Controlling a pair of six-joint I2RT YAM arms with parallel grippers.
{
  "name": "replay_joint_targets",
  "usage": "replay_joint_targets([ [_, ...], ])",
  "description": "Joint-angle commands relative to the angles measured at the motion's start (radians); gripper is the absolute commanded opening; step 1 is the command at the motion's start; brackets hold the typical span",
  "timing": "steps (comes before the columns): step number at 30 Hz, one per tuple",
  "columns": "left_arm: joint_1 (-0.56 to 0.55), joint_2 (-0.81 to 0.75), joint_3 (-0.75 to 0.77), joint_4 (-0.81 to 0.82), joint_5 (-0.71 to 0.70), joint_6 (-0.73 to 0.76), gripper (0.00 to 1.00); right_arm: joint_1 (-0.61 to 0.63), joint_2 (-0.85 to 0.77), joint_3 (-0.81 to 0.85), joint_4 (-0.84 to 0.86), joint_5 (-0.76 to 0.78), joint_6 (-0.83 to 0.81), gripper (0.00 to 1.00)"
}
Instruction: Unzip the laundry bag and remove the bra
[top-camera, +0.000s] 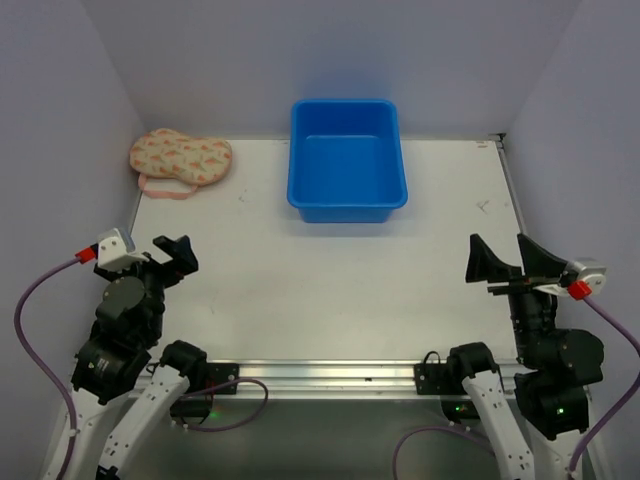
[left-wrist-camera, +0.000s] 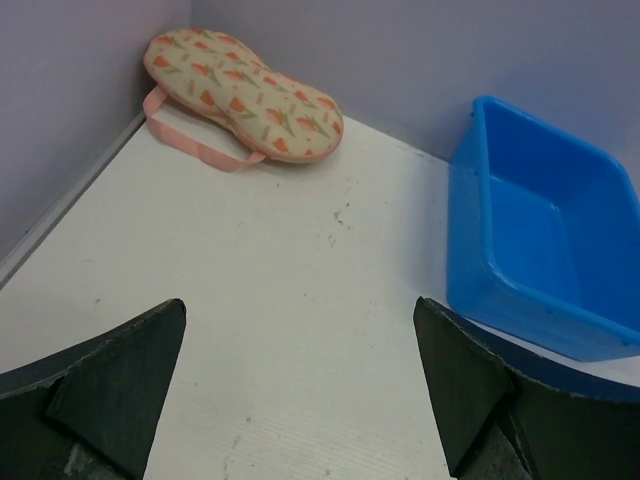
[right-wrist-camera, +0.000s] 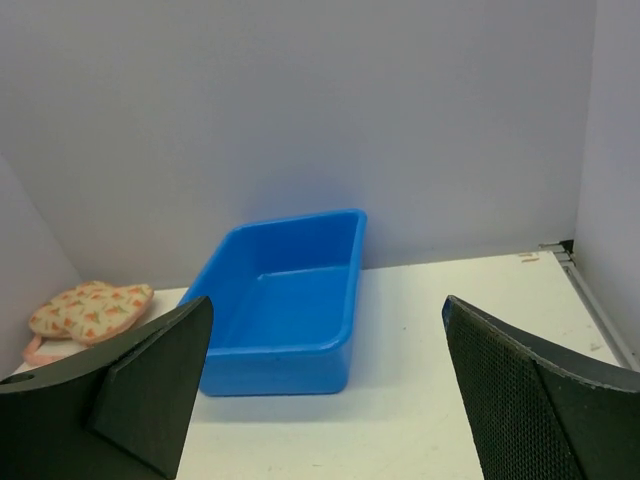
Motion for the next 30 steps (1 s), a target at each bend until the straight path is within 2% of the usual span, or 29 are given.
replay_joint_targets([
  [1, 0.003, 0.040, -0.039, 0.097, -0.023, -0.017, 1.00, 0.003, 0.028, -0.017, 0.041, -0.047, 0.005, 0.99],
  [7, 0.004, 0.263, -0.076, 0.244, 0.018, -0.003, 1.00, 0.005, 0.091, -0.042, 0.035, -0.128, 0.063, 0.99],
  [11, 0.032, 0.568, -0.036, 0.373, 0.062, -0.005, 1.00, 0.003, 0.115, -0.057, 0.035, -0.181, 0.097, 0.99],
  [13, 0.125, 0.668, -0.027, 0.448, 0.188, -0.013, 1.00, 0.003, 0.123, -0.063, 0.033, -0.202, 0.107, 0.99],
  [14, 0.172, 0.770, -0.013, 0.517, 0.304, -0.046, 1.00, 0.003, 0.124, -0.066, 0.032, -0.217, 0.108, 0.99],
  [15, 0.269, 0.825, -0.003, 0.549, 0.350, -0.069, 1.00, 0.003, 0.126, -0.071, 0.033, -0.223, 0.106, 0.99],
  [16, 0.308, 0.928, 0.034, 0.606, 0.389, -0.088, 1.00, 0.003, 0.126, -0.072, 0.032, -0.220, 0.108, 0.99],
  [19, 0.406, 1.103, 0.118, 0.718, 0.463, -0.155, 1.00, 0.005, 0.129, -0.065, 0.022, -0.226, 0.109, 0.99],
  [20, 0.443, 1.139, 0.134, 0.749, 0.533, -0.204, 1.00, 0.008, 0.134, -0.063, 0.021, -0.228, 0.109, 0.99],
  [25, 0.572, 1.367, 0.203, 0.991, 0.606, -0.368, 1.00, 0.008, 0.144, -0.079, 0.029, -0.223, 0.106, 0.99],
  [27, 0.601, 1.434, 0.235, 1.037, 0.658, -0.422, 1.00, 0.008, 0.155, -0.086, 0.033, -0.223, 0.106, 0.99],
  [30, 0.619, 1.543, 0.313, 1.053, 0.633, -0.441, 1.00, 0.008, 0.176, -0.085, 0.035, -0.220, 0.095, 0.99],
])
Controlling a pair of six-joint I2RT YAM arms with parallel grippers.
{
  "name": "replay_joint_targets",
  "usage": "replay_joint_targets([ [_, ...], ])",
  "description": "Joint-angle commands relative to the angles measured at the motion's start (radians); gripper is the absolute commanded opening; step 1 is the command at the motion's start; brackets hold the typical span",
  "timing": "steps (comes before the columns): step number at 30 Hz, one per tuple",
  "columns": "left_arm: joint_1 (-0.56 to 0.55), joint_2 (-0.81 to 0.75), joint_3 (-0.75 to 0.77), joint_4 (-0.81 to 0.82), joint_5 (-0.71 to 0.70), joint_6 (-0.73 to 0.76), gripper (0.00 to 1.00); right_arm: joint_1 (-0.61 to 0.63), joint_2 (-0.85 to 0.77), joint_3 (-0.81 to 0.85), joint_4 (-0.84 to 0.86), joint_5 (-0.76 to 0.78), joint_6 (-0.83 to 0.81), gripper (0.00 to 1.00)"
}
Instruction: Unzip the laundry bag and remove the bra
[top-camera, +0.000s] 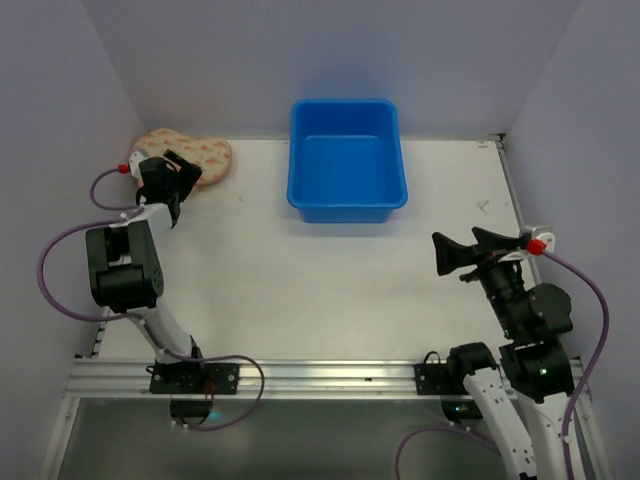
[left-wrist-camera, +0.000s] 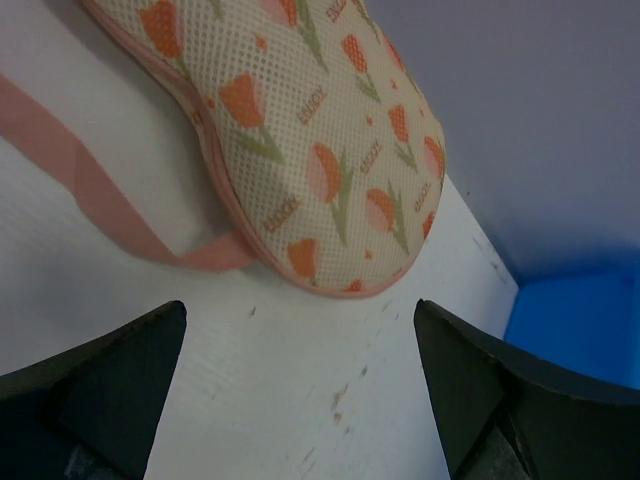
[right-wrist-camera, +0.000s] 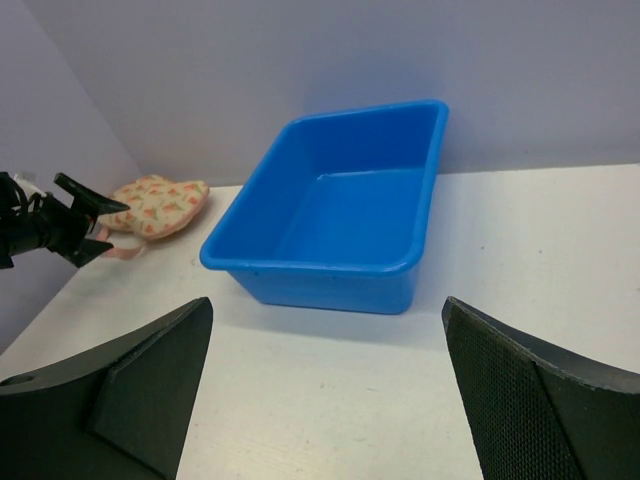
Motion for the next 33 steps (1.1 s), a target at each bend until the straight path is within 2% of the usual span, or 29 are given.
replay_joint_targets([
  [1, 0.022, 0.101, 0.106, 0.150, 0.043, -0.093, 1.00, 0.004, 0.045, -0.006, 0.022, -0.012, -0.010, 0.99],
  [12, 0.046, 0.348, 0.275, 0.215, 0.020, -0.094, 0.98, 0.004, 0.107, 0.017, 0.005, -0.049, -0.032, 0.99],
  [17, 0.046, 0.442, 0.340, 0.205, 0.058, -0.107, 0.85, 0.004, 0.122, 0.031, -0.013, -0.078, -0.041, 0.99],
  [18, 0.046, 0.448, 0.337, 0.213, 0.066, -0.108, 0.82, 0.004, 0.124, 0.031, -0.017, -0.078, -0.041, 0.99],
  [20, 0.046, 0.442, 0.312, 0.232, 0.076, -0.101, 0.67, 0.004, 0.122, 0.026, -0.018, -0.087, -0.033, 0.99],
  [21, 0.046, 0.437, 0.288, 0.241, 0.083, -0.093, 0.51, 0.004, 0.121, 0.026, -0.020, -0.090, -0.029, 0.99],
  [23, 0.048, 0.408, 0.260, 0.259, 0.099, -0.062, 0.33, 0.004, 0.121, 0.026, -0.023, -0.106, -0.022, 0.99],
  [24, 0.046, 0.378, 0.228, 0.258, 0.109, -0.053, 0.21, 0.004, 0.116, 0.026, -0.023, -0.113, -0.022, 0.99],
  [26, 0.048, 0.338, 0.182, 0.258, 0.141, -0.036, 0.09, 0.004, 0.110, 0.029, -0.024, -0.122, -0.022, 0.99],
  [27, 0.046, 0.286, 0.118, 0.262, 0.155, -0.039, 0.00, 0.004, 0.107, 0.031, -0.026, -0.123, -0.025, 0.99],
  [29, 0.035, 0.220, 0.039, 0.270, 0.187, -0.045, 0.00, 0.004, 0.095, 0.039, -0.026, -0.115, -0.027, 0.99],
  [32, -0.001, 0.048, -0.137, 0.242, 0.208, -0.035, 0.00, 0.004, 0.085, 0.055, -0.040, -0.112, -0.019, 0.99],
  [33, -0.015, -0.054, -0.219, 0.223, 0.210, -0.028, 0.00, 0.004, 0.085, 0.059, -0.043, -0.116, -0.016, 0.99],
])
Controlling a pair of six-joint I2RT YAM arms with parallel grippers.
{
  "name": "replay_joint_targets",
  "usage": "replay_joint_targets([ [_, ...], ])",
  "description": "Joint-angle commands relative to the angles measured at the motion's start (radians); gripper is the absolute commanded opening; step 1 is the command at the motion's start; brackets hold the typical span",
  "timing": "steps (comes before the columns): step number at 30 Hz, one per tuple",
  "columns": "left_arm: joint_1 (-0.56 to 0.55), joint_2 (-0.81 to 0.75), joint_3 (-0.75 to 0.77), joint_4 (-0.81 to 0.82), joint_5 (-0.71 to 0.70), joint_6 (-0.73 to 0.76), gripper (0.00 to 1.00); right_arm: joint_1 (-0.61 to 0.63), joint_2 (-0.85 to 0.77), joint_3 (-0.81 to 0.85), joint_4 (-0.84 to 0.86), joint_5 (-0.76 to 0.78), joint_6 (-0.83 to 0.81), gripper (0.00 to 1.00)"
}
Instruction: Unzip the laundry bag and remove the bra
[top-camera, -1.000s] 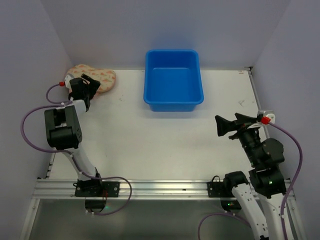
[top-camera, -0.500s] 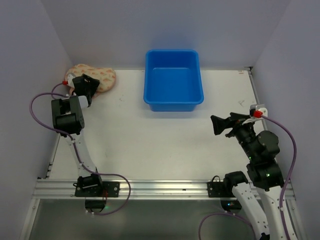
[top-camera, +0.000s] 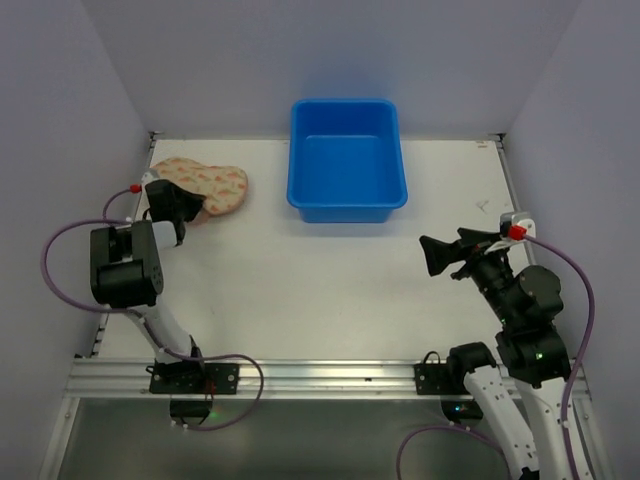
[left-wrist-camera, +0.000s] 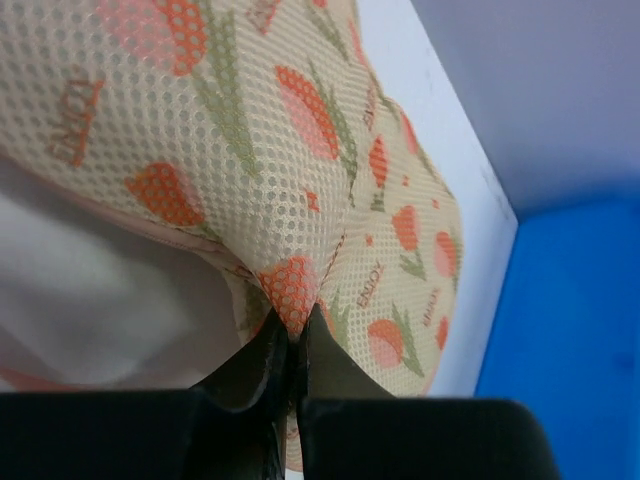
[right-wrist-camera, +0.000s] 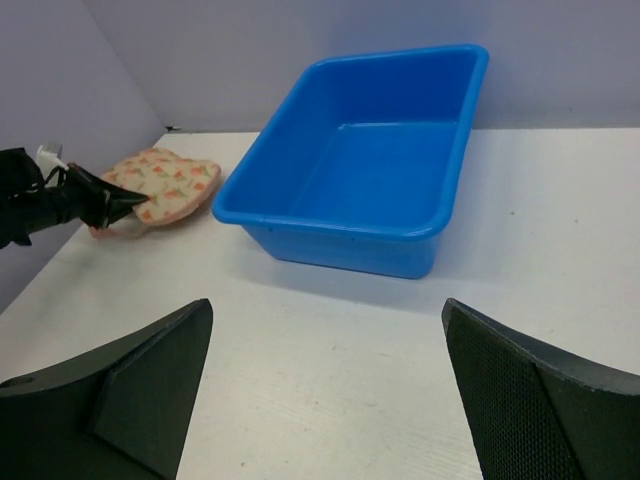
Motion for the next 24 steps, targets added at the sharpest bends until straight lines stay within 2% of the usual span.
replay_joint_targets([
  [1, -0.061, -0.249, -0.165, -0.073, 0.055, 0.061, 0.00, 0.004, -0.010, 0.057, -0.005, -0.034, 0.001, 0.99],
  [4, -0.177, -0.478, -0.308, -0.224, -0.026, 0.092, 0.00, 0.005, 0.006, 0.065, -0.034, -0.067, 0.001, 0.99],
  [5, -0.251, -0.532, -0.346, -0.248, -0.037, 0.092, 0.00, 0.005, 0.018, 0.071, -0.043, -0.079, 0.004, 0.99],
  [6, -0.277, -0.639, -0.425, -0.297, -0.045, 0.092, 0.00, 0.005, 0.021, 0.072, -0.052, -0.100, 0.009, 0.99],
  [11, -0.378, -0.981, -0.639, -0.443, -0.032, 0.000, 0.00, 0.007, 0.026, 0.066, -0.057, -0.146, 0.033, 0.99],
  [12, -0.394, -1.111, -0.703, -0.465, -0.025, -0.025, 0.03, 0.007, 0.035, 0.065, -0.059, -0.151, 0.040, 0.99],
  [14, -0.446, -1.224, -0.751, -0.469, 0.007, -0.078, 0.18, 0.007, 0.047, 0.057, -0.065, -0.172, 0.040, 0.99],
  [15, -0.464, -1.299, -0.770, -0.478, 0.020, -0.088, 0.41, 0.006, 0.062, 0.056, -0.066, -0.185, 0.038, 0.99],
  [16, -0.487, -1.319, -0.768, -0.480, 0.044, -0.083, 0.52, 0.009, 0.073, 0.050, -0.065, -0.224, 0.040, 0.99],
  [17, -0.491, -1.331, -0.739, -0.521, 0.056, -0.071, 0.72, 0.009, 0.082, 0.046, -0.059, -0.247, 0.037, 0.99],
  [19, -0.491, -1.321, -0.677, -0.621, 0.067, 0.020, 0.91, 0.012, 0.116, 0.040, -0.052, -0.284, 0.047, 0.99],
  [21, -0.491, -1.266, -0.556, -0.772, 0.040, 0.079, 1.00, 0.025, 0.142, 0.028, -0.043, -0.323, 0.052, 0.99],
  [24, -0.491, -1.198, -0.419, -0.920, -0.041, 0.159, 1.00, 0.077, 0.205, 0.019, -0.043, -0.294, 0.046, 0.99],
])
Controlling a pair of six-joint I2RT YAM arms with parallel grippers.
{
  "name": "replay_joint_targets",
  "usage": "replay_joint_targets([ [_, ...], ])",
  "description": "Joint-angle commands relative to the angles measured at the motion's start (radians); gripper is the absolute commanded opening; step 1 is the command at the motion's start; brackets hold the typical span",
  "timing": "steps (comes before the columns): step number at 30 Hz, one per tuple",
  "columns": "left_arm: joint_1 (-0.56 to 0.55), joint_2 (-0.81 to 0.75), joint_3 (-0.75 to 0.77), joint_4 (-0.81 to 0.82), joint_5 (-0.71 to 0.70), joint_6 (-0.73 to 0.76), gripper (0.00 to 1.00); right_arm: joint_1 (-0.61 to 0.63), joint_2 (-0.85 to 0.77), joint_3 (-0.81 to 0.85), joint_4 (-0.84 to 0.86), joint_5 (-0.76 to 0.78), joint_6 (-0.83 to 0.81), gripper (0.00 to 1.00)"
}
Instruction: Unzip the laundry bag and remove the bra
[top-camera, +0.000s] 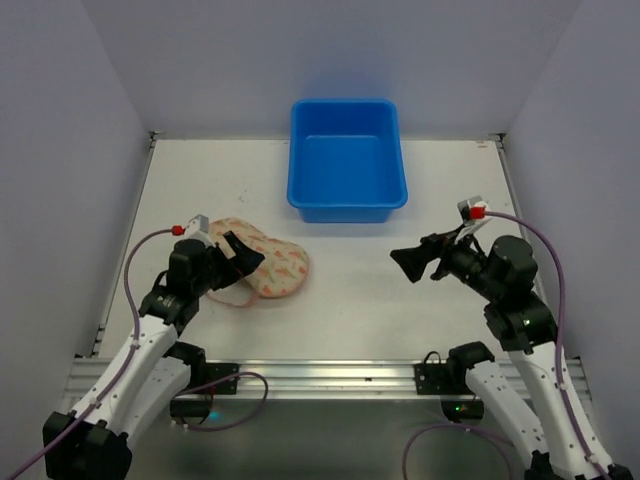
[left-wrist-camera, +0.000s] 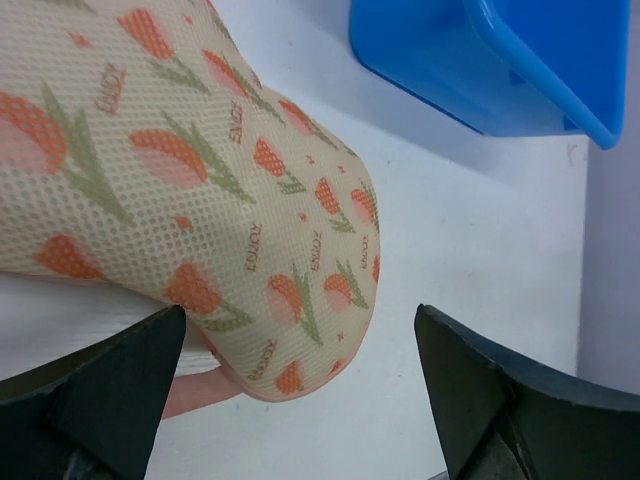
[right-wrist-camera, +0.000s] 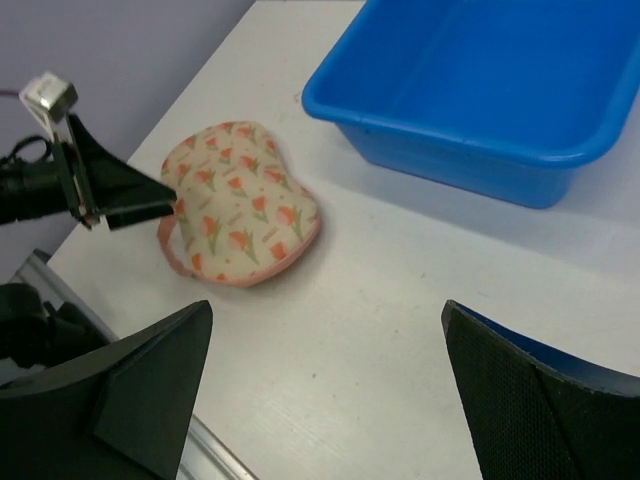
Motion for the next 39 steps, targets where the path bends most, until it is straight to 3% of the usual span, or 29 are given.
replay_joint_targets([
  [1, -0.004, 0.056, 0.182, -0.199, -0.115, 0.149, 1.00, 0.097, 0.078, -0.026, 0.020, -0.025, 0.015, 0.99],
  [4, -0.002, 0.123, 0.280, -0.225, -0.209, 0.224, 1.00, 0.203, 0.131, -0.055, 0.065, 0.047, 0.061, 0.99],
  [11, 0.024, 0.375, 0.421, -0.204, -0.274, 0.355, 0.98, 0.402, 0.317, -0.138, 0.256, 0.158, 0.206, 0.95],
  [16, 0.180, 0.525, 0.424, -0.112, -0.176, 0.373, 0.98, 0.495, 0.439, -0.147, 0.316, 0.222, 0.271, 0.90],
  [22, 0.199, 0.610, 0.350, -0.060, -0.006, 0.312, 0.93, 0.531, 0.468, -0.180, 0.395, 0.232, 0.311, 0.90],
  [26, 0.075, 0.539, 0.198, 0.009, 0.084, 0.209, 0.90, 0.531, 0.453, -0.203, 0.399, 0.277, 0.323, 0.90],
  [31, -0.168, 0.438, 0.096, 0.105, 0.135, -0.015, 0.91, 0.531, 0.421, -0.230, 0.372, 0.351, 0.337, 0.92],
  [34, -0.271, 0.366, 0.111, 0.109, 0.093, -0.059, 0.92, 0.531, 0.395, -0.243, 0.343, 0.408, 0.339, 0.94],
  [39, -0.292, 0.323, 0.262, -0.027, 0.015, 0.038, 0.97, 0.530, 0.359, -0.250, 0.289, 0.442, 0.339, 0.94],
])
